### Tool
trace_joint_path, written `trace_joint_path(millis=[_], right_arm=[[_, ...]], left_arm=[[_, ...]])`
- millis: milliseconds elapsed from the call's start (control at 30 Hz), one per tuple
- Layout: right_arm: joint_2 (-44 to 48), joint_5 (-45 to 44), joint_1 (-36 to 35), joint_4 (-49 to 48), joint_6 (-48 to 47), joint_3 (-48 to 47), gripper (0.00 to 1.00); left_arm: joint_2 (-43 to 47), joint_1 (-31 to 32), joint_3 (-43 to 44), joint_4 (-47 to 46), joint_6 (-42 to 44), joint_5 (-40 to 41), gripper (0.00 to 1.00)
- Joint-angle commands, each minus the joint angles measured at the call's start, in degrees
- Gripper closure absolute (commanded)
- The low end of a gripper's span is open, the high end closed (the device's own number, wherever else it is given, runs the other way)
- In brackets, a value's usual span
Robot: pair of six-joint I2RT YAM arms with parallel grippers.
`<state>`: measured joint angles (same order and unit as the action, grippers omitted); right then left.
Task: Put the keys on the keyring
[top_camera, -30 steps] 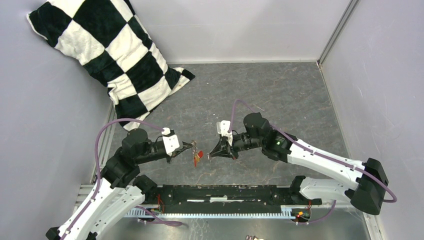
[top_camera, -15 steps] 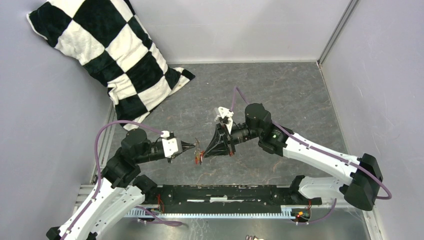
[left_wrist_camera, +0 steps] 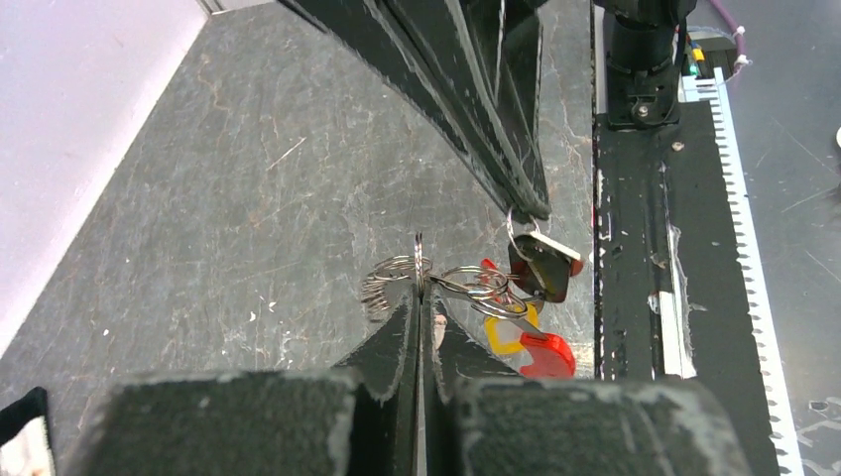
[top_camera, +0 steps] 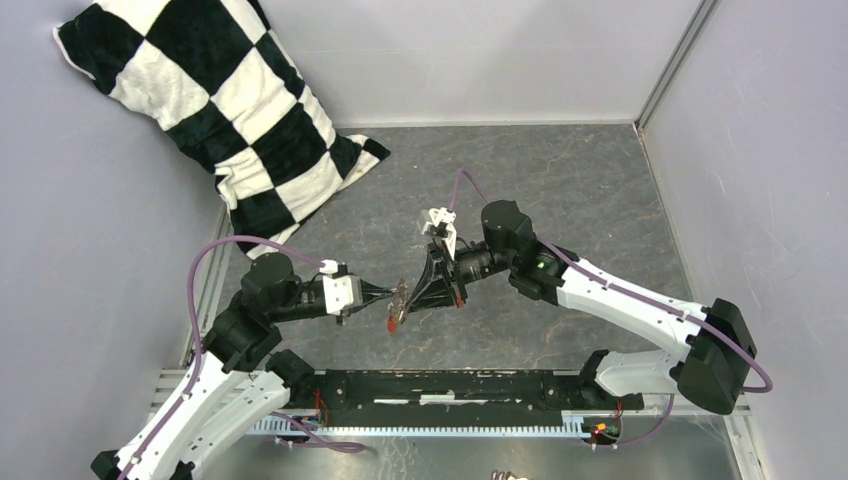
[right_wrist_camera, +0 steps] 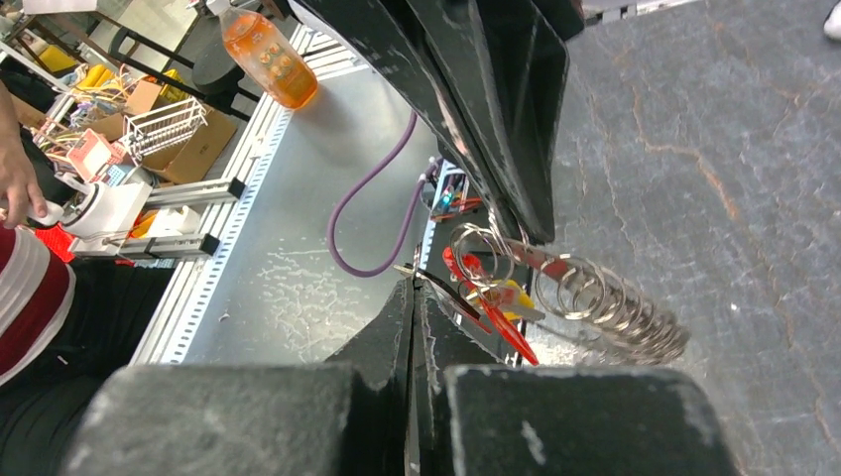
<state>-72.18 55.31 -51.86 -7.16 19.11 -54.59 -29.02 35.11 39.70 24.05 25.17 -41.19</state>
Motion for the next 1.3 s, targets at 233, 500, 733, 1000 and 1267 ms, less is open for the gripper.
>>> trace_joint_path(millis=[233, 500, 733, 1000, 1267], right_arm=[[-0.3, -4.0, 1.4, 3.6, -0.1, -3.3, 0.99], [-0.9, -8.5, 1.4, 6.3, 0.3, -4.8, 0.99], [-0.5, -9.6, 1.5, 5.2, 1.5, -4.7, 1.00], [0.4, -10.2, 1.4, 3.9, 2.3, -4.0, 1.00], [1.3, -11.5, 1.4, 3.4, 2.3, -3.8, 1.00]], left_arm=[[-0.1, -0.2, 2.3, -2.7, -0.2, -2.7, 0.98], [-0.1, -0.2, 2.1, -1.8, 1.7, -2.8, 0.98], [0.0, -0.2, 2.0, -1.4, 2.0, -2.8, 0.98], [-0.3, -0.2, 2.0, -1.4, 1.7, -2.6, 0.98], [-1.3, -0.1, 2.2, -0.1, 2.0, -2.6, 0.98]])
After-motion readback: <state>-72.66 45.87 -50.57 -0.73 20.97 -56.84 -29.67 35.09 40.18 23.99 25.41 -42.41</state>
